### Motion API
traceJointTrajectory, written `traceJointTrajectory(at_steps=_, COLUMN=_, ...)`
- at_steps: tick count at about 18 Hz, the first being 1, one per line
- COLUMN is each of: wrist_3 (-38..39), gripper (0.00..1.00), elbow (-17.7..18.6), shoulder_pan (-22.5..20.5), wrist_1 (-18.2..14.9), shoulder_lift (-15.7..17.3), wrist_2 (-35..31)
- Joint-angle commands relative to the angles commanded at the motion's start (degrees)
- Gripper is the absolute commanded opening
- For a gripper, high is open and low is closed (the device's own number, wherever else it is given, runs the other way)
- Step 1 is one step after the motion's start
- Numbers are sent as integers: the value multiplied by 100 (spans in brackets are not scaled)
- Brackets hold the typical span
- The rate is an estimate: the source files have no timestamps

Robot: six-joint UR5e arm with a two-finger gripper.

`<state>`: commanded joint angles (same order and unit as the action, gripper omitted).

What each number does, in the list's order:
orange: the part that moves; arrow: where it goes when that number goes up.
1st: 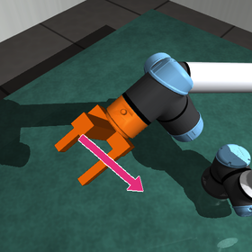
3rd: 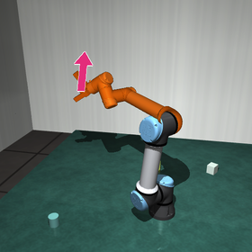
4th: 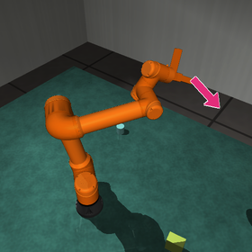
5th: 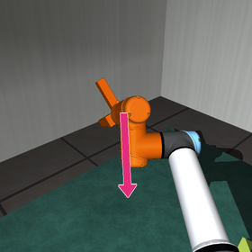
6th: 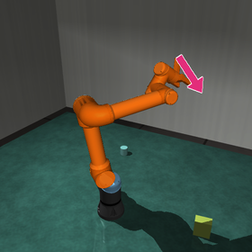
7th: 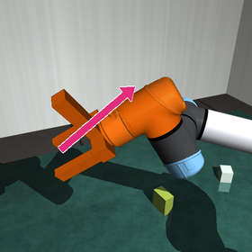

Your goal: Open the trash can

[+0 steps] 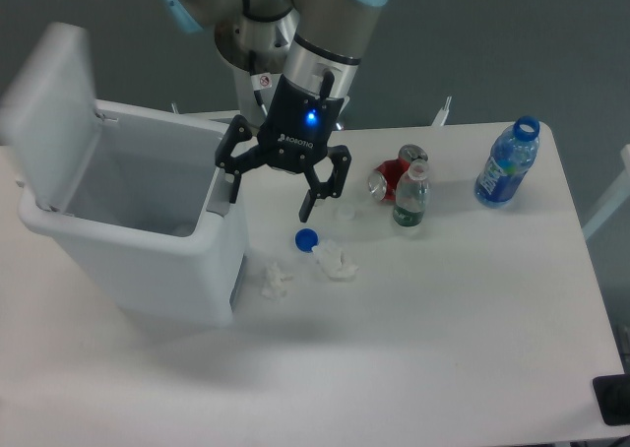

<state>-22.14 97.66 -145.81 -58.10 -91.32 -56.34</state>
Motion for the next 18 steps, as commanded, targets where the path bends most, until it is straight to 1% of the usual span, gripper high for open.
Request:
traceJointTrajectory(at_steps=3, wrist_3=-193, gripper=100, elbow=-273, shoulder_pan=-184, wrist_1=18, shoulder_lift=-18, wrist_2=0)
traceJointTrajectory(at_steps=6, wrist_3=-929, gripper=100, elbow=-361, shoulder_pan=-237, wrist_1=26, shoulder_lift=-35, wrist_2=-26)
traceJointTrajectory(at_steps=8, wrist_3=-1492, gripper=100, elbow=-440, shoulder_pan=-404, wrist_1=26, shoulder_lift=-44, wrist_2=-70)
traceJointTrajectory(at_steps=10, wrist_3=-2028, gripper=100, elbow=-485, shoulder_pan=-492, wrist_1=18, shoulder_lift=-44, wrist_2=-306)
traceJointTrajectory(at_steps=14, wrist_3=-2749, gripper=100, elbow=-651, shoulder_pan=-484, wrist_1=26, shoulder_lift=-184, wrist_2=-1167)
traceJointTrajectory(at_steps=15, wrist_3=-3030, gripper=100, elbow=-669, shoulder_pan=-475, wrist_1=26, shoulder_lift=-202, wrist_2=-1352)
traceJointTrajectory(at_steps=17, wrist_3=-3558, gripper=100, elbow=-722, shoulder_pan=-475, wrist_1=26, shoulder_lift=-229, wrist_2=-1625)
traceJointTrajectory(at_steps=18, wrist_3=-3656, gripper=100, elbow=-713, shoulder_pan=-475, wrist_1=18, shoulder_lift=-220, wrist_2=-1687)
